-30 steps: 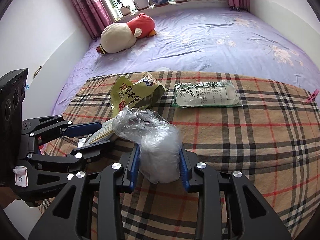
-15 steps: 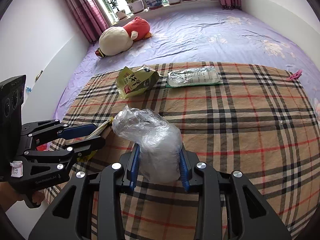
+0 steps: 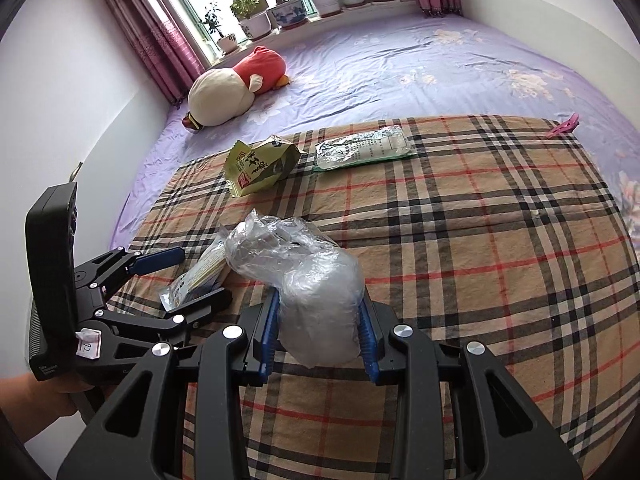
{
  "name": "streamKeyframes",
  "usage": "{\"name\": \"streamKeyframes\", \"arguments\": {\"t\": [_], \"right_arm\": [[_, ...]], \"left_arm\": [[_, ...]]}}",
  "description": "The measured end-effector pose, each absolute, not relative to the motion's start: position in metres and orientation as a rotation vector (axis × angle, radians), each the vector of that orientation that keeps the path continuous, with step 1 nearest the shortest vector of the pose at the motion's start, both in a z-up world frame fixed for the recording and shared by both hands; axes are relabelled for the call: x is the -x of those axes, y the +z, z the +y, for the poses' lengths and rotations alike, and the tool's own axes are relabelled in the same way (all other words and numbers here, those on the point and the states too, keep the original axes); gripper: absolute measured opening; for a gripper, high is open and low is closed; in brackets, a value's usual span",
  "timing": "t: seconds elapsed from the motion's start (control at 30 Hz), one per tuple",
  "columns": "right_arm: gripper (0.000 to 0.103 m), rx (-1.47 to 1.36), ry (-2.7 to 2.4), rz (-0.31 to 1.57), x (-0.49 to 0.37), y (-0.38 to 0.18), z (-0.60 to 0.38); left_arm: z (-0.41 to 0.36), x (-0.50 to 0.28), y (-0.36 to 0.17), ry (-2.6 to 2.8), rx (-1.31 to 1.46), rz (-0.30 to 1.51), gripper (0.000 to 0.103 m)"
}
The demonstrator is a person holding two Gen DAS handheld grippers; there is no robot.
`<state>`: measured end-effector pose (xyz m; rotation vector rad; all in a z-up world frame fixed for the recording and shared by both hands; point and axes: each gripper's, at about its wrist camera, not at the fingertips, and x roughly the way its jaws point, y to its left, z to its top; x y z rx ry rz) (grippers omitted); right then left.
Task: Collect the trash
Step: 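Lift the plastic bag and white wrapper off the cloth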
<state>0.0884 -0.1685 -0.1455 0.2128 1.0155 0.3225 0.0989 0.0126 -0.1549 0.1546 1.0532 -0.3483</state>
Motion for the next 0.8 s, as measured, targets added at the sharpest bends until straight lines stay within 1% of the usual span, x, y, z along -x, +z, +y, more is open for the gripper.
{"name": "streamKeyframes", "arguments": {"t": [0.03,0.1,0.13,0.2,0.27,0.5,0.8], "right_arm": [[0.037,-0.216,0.325,1.013,-0.087,-0.144,-0.17],[0.037,-0.219,0.327,1.007,-0.084,-0.141,-0.17],[0.037,-0.219,0.328,1.005,-0.082,-0.141,-0.17],[0.037,-0.223,0.33,1.0,-0.079,-0.139,-0.171],[0.037,-0.229,0.331,0.997,-0.077,-0.137,-0.172],[0.037,-0.229,0.335,0.998,-0.068,-0.136,-0.174],[0.037,-0.239,0.332,0.988,-0.047,-0.129,-0.186]], "left_arm": [[0.013,-0.097,-0.155,-0.346,-0.15,1.051,0.081],[0.014,-0.094,-0.153,-0.351,-0.151,1.045,0.07],[0.014,-0.092,-0.152,-0.356,-0.154,1.043,0.066],[0.014,-0.088,-0.15,-0.364,-0.159,1.043,0.051],[0.013,-0.087,-0.149,-0.374,-0.153,1.052,0.047],[0.011,-0.083,-0.138,-0.406,-0.129,1.058,0.039],[-0.009,-0.068,-0.12,-0.491,-0.146,1.034,0.038]]}}
